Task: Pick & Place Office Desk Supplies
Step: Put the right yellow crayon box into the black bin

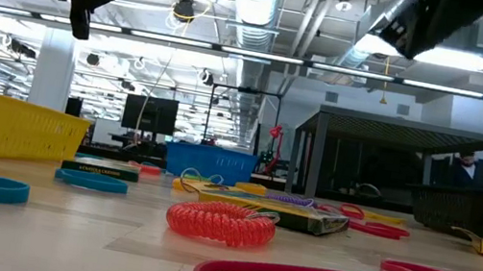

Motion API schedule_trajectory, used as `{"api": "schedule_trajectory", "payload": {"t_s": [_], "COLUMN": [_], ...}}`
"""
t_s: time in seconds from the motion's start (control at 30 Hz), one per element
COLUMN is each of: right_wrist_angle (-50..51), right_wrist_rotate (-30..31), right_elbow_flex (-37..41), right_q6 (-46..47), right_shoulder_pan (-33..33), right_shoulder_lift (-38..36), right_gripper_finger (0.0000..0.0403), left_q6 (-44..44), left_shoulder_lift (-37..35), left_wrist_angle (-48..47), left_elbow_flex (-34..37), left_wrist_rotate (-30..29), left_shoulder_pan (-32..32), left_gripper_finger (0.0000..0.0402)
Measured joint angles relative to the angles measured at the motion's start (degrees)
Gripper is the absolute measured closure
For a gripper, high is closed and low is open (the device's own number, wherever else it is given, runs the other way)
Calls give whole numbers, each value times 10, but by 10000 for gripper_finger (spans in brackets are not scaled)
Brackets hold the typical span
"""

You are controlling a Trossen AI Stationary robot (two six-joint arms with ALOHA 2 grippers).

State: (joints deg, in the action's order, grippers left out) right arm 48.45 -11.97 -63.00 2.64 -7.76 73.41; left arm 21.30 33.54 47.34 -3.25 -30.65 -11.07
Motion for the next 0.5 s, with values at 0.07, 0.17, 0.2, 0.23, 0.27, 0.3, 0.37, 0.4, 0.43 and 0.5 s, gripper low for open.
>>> {"api": "schedule_trajectory", "payload": {"t_s": [0.07,0.17,0.2,0.23,0.27,0.3,0.37,0.4,0.43,0.5], "right_wrist_angle": [5,10,9,9,11,12,13,14,17,21], "right_wrist_rotate": [0,2,7,14,22,31,44,46,48,56], "right_elbow_flex": [0,0,0,0,0,0,0,0,0,0], "right_q6": [-12,-29,-36,-45,-56,-67,-88,-97,-104,-110], "right_shoulder_pan": [-10,-23,-27,-31,-36,-40,-48,-52,-55,-58], "right_shoulder_lift": [20,49,58,67,77,86,105,115,125,146], "right_gripper_finger": [290,299,302,305,308,311,316,318,320,324], "left_q6": [0,0,0,0,0,0,0,0,0,0], "left_shoulder_lift": [0,0,0,0,0,0,0,0,0,0], "left_wrist_angle": [0,0,0,-1,-1,-4,-13,-16,-17,-21], "left_elbow_flex": [0,0,0,0,0,0,0,0,0,0], "left_wrist_rotate": [7,7,7,7,7,7,8,8,12,19], "left_shoulder_pan": [0,0,0,0,0,0,0,0,0,0], "left_gripper_finger": [358,358,358,358,358,358,358,358,358,358]}}
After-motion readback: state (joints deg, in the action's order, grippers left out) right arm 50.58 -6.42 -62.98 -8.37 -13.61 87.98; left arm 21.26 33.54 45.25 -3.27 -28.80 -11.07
